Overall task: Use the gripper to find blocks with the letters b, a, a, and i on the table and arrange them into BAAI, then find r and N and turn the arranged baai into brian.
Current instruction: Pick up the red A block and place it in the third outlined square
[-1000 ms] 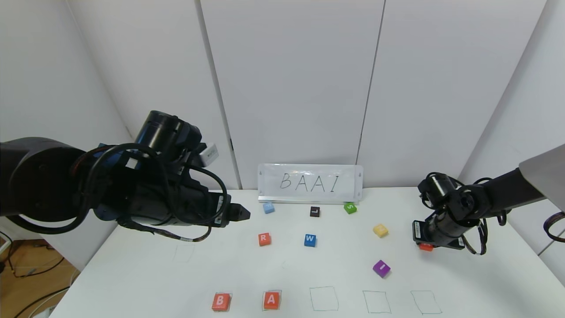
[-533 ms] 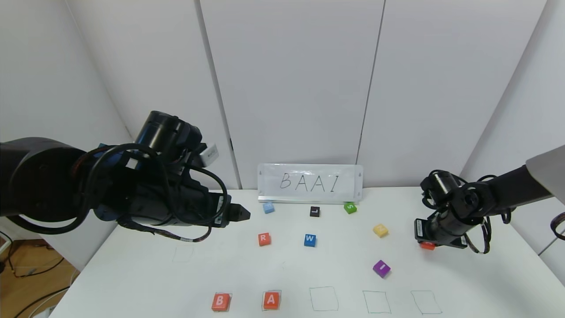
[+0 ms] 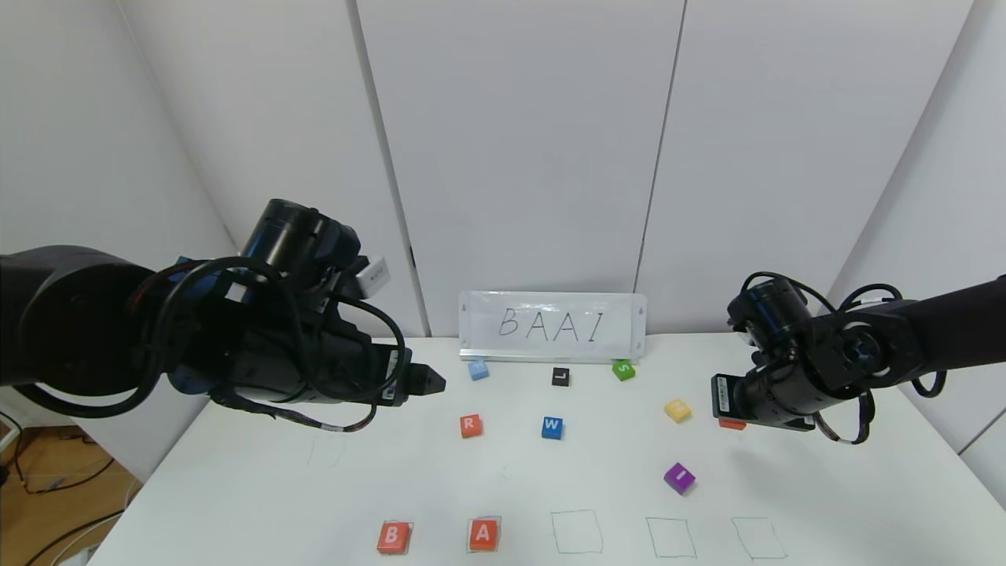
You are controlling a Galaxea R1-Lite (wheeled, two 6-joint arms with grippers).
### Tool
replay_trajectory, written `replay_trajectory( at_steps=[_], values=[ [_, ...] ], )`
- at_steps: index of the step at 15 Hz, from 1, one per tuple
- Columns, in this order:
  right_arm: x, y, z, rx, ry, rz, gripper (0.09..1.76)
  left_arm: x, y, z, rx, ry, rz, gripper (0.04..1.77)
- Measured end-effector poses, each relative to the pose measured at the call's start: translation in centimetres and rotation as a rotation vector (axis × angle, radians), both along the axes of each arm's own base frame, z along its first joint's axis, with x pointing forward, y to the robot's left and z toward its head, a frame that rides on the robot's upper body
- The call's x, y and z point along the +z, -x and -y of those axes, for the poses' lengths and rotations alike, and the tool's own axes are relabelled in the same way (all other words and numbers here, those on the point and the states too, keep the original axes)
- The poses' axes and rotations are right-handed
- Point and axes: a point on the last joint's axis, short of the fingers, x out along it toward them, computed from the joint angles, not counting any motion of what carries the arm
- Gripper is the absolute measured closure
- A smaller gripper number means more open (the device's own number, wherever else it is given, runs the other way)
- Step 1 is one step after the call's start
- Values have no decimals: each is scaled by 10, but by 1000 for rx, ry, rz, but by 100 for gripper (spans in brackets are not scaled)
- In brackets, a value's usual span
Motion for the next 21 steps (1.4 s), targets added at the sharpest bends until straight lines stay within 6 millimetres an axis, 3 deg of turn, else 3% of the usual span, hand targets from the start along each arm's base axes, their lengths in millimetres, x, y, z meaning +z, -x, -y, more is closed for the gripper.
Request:
replay_trajectory(
  at_steps=[6, 13, 21],
  values=[
    [25, 40, -59, 121, -41, 17, 130, 1, 1, 0, -2, 0, 3, 9],
    [19, 54, -120, 233, -78, 1, 130, 3, 1, -1, 1, 3, 8, 9],
    [-3, 60, -147, 286, -70, -43, 130, 14, -7, -21, 48, -6, 43, 9]
  ],
)
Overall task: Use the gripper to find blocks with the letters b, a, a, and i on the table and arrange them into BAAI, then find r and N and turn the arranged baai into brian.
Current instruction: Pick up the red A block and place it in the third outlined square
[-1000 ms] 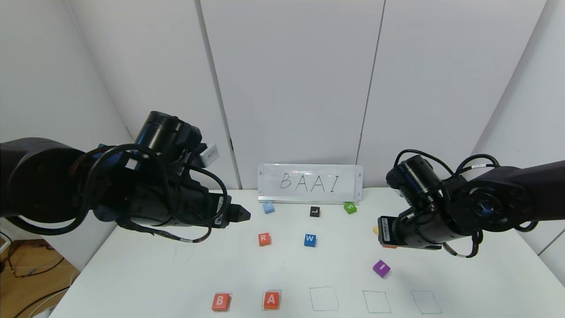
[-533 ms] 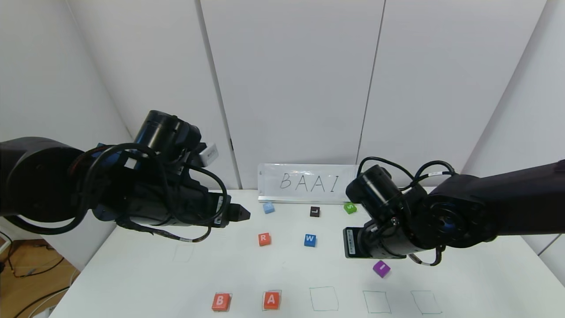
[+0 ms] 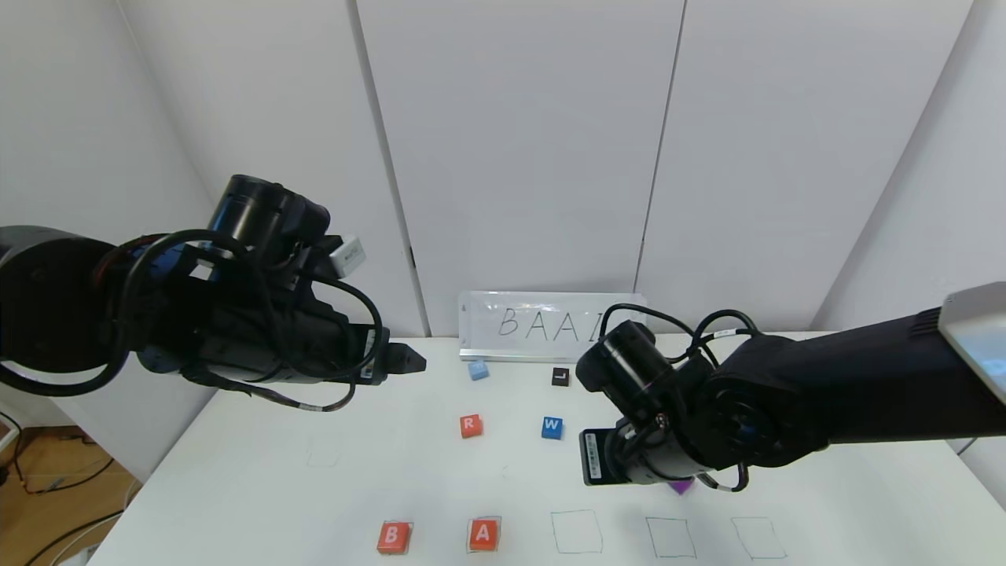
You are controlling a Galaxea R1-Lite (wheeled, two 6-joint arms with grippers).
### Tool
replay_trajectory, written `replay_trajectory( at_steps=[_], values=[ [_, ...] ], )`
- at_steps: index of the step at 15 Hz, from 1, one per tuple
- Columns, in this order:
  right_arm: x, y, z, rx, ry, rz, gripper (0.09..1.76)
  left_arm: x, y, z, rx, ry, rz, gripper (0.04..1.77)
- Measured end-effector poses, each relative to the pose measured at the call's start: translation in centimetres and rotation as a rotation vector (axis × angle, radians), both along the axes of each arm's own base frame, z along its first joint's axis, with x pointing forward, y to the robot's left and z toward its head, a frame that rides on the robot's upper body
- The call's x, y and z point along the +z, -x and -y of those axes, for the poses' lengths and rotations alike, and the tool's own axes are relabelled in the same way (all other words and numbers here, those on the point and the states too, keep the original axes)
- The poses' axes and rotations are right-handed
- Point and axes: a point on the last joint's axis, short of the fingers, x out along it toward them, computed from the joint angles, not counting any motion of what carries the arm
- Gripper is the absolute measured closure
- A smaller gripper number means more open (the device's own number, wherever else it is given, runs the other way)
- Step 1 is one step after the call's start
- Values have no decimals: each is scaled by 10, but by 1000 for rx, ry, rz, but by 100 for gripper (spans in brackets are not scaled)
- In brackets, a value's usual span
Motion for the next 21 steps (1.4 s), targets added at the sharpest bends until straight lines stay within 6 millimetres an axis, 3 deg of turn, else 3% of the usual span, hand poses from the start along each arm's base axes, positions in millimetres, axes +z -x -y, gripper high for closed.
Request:
replay_trajectory(
  at_steps=[9, 21],
  values=[
    [-46, 15, -39, 48, 56, -82, 130, 2, -1, -2, 7, 3, 6, 9],
    [-73, 14, -44, 46, 100, -135, 130, 1, -3, -2, 6, 0, 2, 9]
  ],
)
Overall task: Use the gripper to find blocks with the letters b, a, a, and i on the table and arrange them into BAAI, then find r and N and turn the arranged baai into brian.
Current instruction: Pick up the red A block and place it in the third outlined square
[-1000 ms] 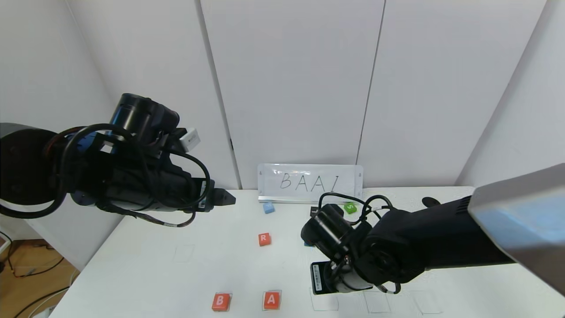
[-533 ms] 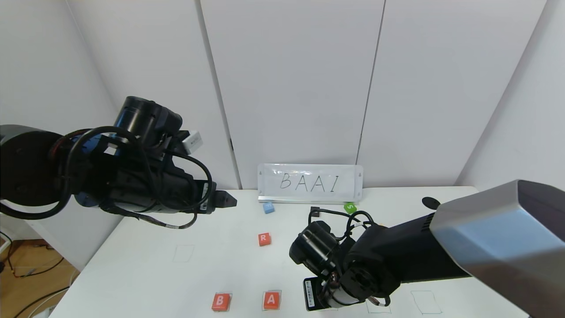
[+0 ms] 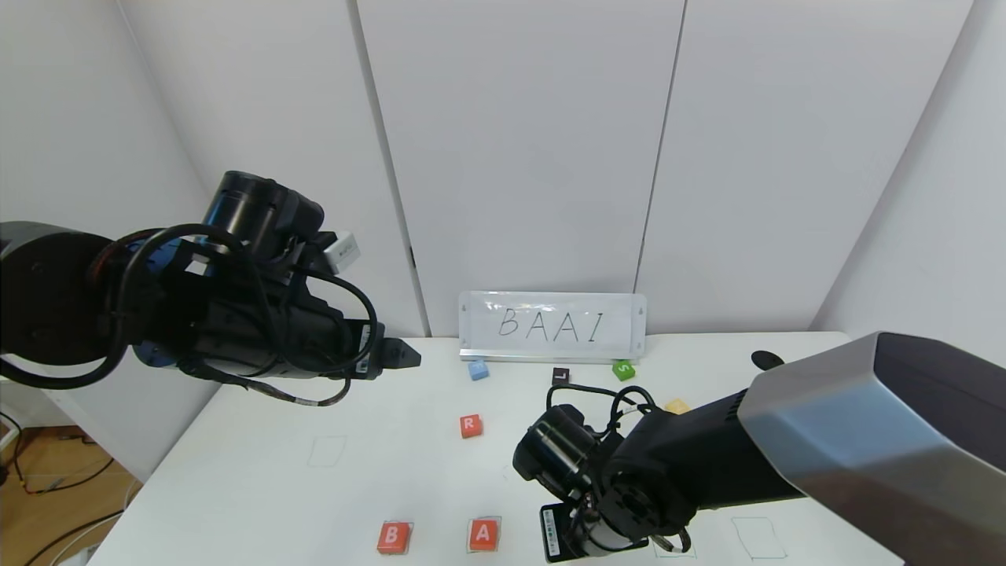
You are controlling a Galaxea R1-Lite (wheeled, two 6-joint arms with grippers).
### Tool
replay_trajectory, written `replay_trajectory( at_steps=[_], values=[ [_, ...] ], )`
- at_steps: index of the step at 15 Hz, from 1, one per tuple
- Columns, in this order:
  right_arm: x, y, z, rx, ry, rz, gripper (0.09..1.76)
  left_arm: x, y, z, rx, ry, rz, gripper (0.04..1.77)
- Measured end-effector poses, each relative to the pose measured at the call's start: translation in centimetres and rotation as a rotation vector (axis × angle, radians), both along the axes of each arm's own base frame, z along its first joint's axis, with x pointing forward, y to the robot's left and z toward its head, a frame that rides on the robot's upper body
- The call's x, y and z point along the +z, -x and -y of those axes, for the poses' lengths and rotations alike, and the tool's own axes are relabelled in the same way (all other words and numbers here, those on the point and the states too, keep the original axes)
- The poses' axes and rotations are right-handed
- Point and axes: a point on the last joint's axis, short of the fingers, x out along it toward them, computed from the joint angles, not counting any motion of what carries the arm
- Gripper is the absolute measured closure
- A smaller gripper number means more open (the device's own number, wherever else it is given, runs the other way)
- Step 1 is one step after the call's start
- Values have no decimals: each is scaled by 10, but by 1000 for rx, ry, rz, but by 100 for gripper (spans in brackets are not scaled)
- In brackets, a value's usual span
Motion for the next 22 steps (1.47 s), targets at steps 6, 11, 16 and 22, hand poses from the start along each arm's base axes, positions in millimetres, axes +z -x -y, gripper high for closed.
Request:
replay_trajectory(
  at_steps=[6, 11, 16, 22],
  values=[
    [-2, 0, 0, 8, 5, -2, 130, 0, 0, 0, 0, -1, -1, 9],
    [-4, -2, -2, 11, 9, -1, 130, 0, 0, 0, 1, -1, -1, 9],
    [-7, -4, -2, 7, 13, 1, 130, 0, 0, 0, 0, -1, -1, 9],
    [-8, -6, -2, 2, 14, 2, 130, -1, 0, 1, -1, -2, -2, 9]
  ],
)
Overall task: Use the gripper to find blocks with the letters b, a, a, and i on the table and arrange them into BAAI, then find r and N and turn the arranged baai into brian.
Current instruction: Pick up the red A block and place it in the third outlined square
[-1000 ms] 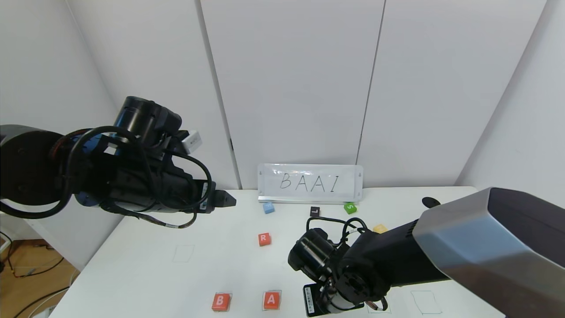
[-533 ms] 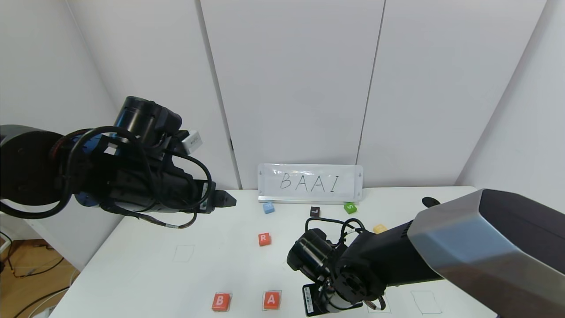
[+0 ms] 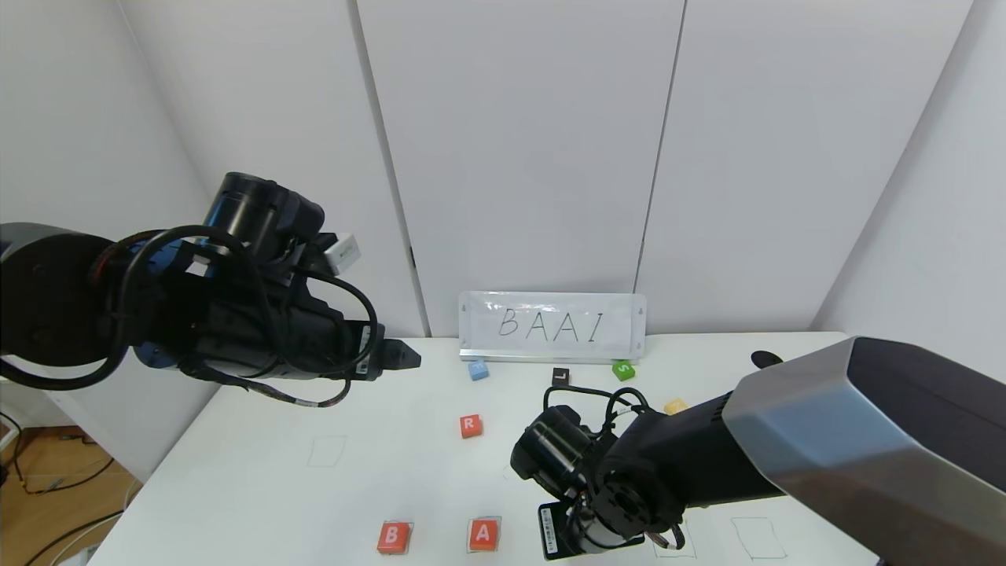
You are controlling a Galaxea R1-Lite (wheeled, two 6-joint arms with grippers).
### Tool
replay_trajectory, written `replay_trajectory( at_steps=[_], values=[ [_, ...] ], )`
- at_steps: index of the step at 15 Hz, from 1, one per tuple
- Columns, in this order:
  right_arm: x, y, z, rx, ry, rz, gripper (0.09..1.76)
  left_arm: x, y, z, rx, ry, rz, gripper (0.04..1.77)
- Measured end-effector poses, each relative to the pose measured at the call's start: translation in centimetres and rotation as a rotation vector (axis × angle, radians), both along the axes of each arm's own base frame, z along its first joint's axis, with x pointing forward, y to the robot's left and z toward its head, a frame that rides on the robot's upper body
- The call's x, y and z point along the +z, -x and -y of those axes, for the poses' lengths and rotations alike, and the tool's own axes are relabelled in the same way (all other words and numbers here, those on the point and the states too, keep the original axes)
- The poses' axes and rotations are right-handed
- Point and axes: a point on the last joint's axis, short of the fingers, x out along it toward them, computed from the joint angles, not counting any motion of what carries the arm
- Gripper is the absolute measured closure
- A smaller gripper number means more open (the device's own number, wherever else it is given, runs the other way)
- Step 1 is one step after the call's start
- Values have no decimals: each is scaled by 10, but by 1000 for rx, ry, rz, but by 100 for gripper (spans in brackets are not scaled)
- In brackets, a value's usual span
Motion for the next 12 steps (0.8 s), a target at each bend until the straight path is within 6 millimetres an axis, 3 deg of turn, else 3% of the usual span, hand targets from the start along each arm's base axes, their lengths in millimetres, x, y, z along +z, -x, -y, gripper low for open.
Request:
replay_trajectory(
  at_steps=[4, 7, 12],
  values=[
    [0, 0, 0, -1, 1, -1, 130, 0, 0, 0, 0, 0, 0, 9],
    [0, 0, 0, -1, 1, -2, 95, 0, 0, 0, 0, 0, 0, 9],
    [0, 0, 0, -1, 1, -1, 59, 0, 0, 0, 0, 1, 1, 9]
  ],
)
